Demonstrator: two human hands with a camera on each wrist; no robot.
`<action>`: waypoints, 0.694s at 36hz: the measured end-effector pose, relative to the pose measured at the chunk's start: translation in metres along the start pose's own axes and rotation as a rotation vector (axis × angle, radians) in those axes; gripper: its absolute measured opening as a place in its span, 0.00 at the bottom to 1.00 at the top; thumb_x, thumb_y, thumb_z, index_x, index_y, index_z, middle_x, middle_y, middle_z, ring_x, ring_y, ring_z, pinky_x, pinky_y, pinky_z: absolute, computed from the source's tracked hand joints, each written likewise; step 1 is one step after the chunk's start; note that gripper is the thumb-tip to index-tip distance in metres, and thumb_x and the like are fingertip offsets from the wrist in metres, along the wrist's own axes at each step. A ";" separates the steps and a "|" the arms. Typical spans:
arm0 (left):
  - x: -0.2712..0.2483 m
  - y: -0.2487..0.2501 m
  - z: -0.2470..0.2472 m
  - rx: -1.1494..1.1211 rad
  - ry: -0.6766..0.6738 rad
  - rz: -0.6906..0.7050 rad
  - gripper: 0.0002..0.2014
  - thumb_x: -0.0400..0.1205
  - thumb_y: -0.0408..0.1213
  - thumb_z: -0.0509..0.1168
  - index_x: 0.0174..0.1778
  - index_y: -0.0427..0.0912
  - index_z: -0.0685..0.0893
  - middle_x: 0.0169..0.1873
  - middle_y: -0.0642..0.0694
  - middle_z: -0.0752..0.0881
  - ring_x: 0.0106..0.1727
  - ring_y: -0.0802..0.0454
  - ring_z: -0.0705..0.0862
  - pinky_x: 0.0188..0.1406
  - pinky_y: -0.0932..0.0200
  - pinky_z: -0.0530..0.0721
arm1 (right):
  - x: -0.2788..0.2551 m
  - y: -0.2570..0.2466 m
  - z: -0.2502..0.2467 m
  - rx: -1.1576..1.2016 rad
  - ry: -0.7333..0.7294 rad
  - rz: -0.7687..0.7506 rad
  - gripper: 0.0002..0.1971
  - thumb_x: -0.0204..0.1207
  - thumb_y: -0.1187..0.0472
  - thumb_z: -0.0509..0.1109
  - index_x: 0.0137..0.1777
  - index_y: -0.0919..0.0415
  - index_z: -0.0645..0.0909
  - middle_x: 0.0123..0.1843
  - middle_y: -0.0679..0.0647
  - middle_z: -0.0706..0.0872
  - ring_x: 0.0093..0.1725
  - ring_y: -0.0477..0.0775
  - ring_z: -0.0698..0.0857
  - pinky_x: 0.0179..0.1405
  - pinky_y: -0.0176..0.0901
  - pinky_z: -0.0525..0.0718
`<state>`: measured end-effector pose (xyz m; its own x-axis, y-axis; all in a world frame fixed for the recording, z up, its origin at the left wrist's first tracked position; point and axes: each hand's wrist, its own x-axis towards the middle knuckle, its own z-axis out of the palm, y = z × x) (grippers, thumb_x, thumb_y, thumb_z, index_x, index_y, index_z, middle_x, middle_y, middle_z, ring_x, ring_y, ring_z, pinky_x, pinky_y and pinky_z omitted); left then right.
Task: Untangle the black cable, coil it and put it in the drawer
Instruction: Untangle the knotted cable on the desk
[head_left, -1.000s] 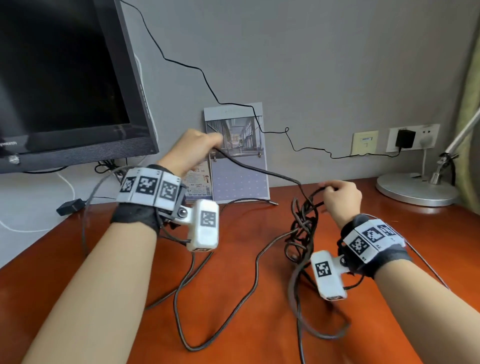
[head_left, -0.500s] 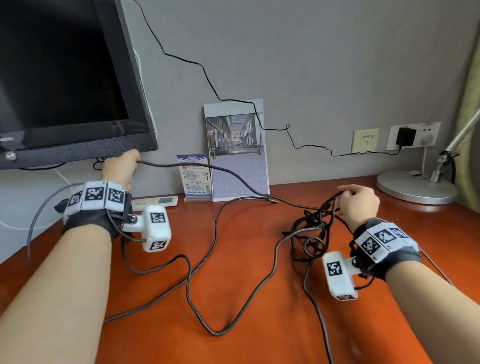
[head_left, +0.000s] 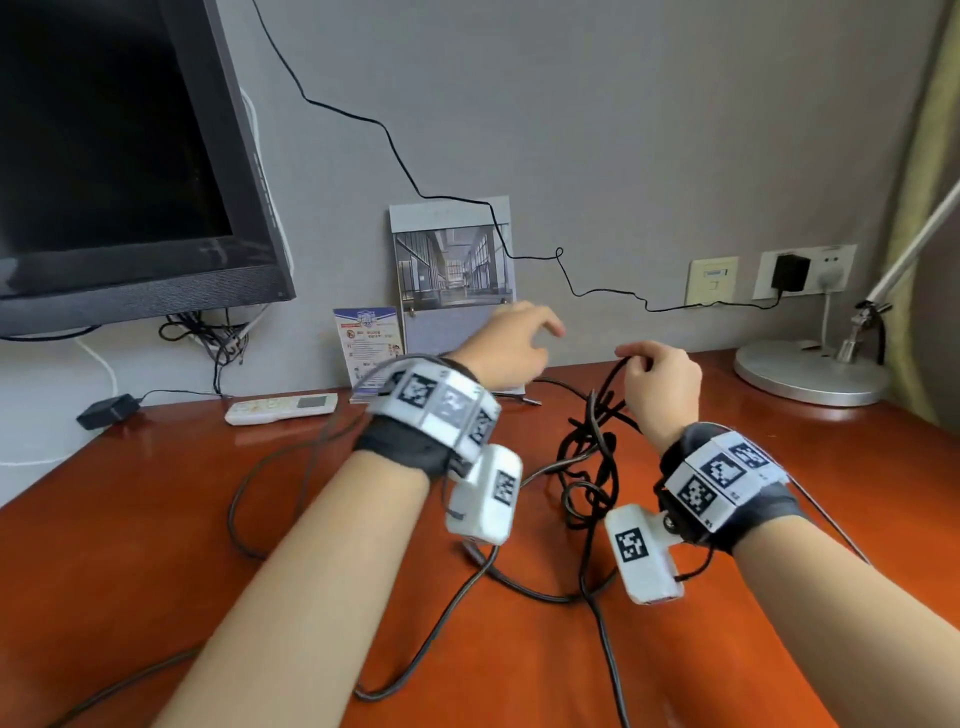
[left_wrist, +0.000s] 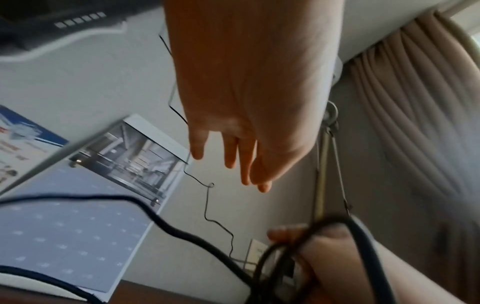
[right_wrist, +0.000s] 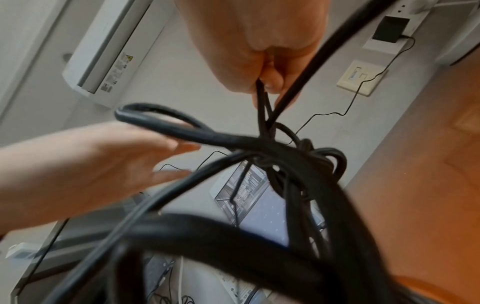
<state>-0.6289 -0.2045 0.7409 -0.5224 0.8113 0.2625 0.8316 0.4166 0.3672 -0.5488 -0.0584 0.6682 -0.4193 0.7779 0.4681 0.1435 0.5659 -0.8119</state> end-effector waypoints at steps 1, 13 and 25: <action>0.004 0.006 0.007 0.012 -0.048 0.033 0.21 0.81 0.25 0.55 0.68 0.45 0.77 0.71 0.45 0.73 0.71 0.47 0.71 0.68 0.55 0.68 | -0.001 -0.001 0.000 -0.001 0.003 -0.005 0.18 0.77 0.70 0.56 0.51 0.61 0.88 0.46 0.64 0.89 0.42 0.63 0.84 0.51 0.49 0.82; 0.022 0.021 0.033 0.298 -0.267 0.048 0.17 0.84 0.29 0.53 0.63 0.50 0.79 0.62 0.47 0.81 0.58 0.48 0.80 0.54 0.54 0.79 | -0.003 0.000 -0.004 0.036 0.040 0.042 0.17 0.77 0.69 0.56 0.50 0.60 0.88 0.45 0.62 0.89 0.44 0.62 0.85 0.44 0.42 0.78; 0.020 0.028 0.029 0.543 -0.184 0.186 0.11 0.81 0.34 0.62 0.52 0.49 0.87 0.47 0.50 0.84 0.52 0.48 0.84 0.43 0.56 0.77 | -0.003 -0.001 -0.009 0.027 0.031 0.053 0.17 0.77 0.69 0.56 0.50 0.62 0.88 0.45 0.63 0.89 0.43 0.65 0.86 0.47 0.47 0.84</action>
<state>-0.6104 -0.1646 0.7302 -0.3579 0.9282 0.1020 0.9086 0.3713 -0.1911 -0.5398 -0.0588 0.6702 -0.3833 0.8149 0.4347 0.1400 0.5165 -0.8448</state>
